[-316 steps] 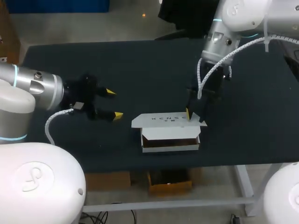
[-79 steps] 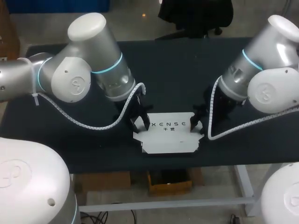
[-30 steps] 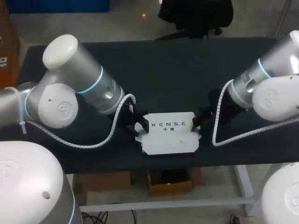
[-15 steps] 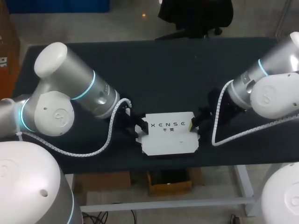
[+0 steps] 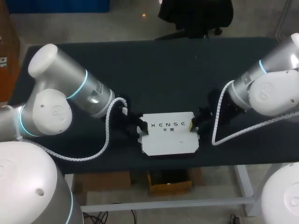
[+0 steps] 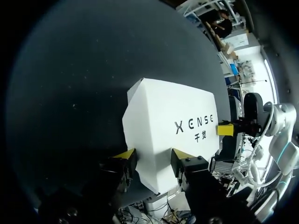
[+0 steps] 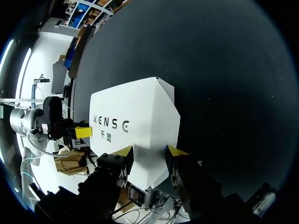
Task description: Assemble the packaging by folding the flat box into shape, placing the metal phone stand inside, and closing the box properly
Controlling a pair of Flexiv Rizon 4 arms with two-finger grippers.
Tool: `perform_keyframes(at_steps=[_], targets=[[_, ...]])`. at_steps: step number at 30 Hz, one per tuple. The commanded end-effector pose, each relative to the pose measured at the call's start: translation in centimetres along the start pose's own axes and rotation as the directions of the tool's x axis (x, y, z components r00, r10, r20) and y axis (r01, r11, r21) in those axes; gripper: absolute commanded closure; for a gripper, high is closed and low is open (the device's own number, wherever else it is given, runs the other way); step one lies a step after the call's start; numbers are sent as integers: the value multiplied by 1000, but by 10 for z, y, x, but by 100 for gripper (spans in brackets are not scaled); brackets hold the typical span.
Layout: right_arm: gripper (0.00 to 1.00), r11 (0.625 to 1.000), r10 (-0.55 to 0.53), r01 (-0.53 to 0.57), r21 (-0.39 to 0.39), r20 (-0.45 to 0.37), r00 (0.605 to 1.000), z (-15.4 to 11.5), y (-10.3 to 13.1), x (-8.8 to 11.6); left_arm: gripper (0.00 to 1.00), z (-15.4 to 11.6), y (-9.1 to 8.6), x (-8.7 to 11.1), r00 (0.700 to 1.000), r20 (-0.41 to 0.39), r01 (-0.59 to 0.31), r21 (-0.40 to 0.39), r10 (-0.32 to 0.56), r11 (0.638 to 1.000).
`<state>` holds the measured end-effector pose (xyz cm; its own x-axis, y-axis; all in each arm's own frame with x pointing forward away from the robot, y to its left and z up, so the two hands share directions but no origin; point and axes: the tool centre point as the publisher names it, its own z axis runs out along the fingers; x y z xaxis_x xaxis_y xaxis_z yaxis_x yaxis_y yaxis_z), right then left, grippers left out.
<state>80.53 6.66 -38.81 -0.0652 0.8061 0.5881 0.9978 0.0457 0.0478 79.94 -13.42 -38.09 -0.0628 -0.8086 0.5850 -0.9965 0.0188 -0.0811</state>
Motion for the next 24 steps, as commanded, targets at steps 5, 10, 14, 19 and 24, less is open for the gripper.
perform_keyframes(at_steps=[5,10,14,19,24], targets=[[58,1000,-15,15,4,-31,999,3,1,3,52,9,-7,3,1000,-23,1,-23,-2,1000],[58,1000,-28,28,5,-34,999,6,1,7,52,9,-8,6,1000,-28,3,-28,-3,1000],[58,1000,-29,30,7,-43,999,8,1,7,53,9,-8,8,999,-33,6,-32,-7,999],[59,1000,-27,28,13,-52,998,11,2,6,54,11,-9,13,999,-38,18,-55,-20,998],[58,1000,-26,27,13,-57,998,9,0,6,53,11,-8,16,999,-39,28,-61,-31,998]])
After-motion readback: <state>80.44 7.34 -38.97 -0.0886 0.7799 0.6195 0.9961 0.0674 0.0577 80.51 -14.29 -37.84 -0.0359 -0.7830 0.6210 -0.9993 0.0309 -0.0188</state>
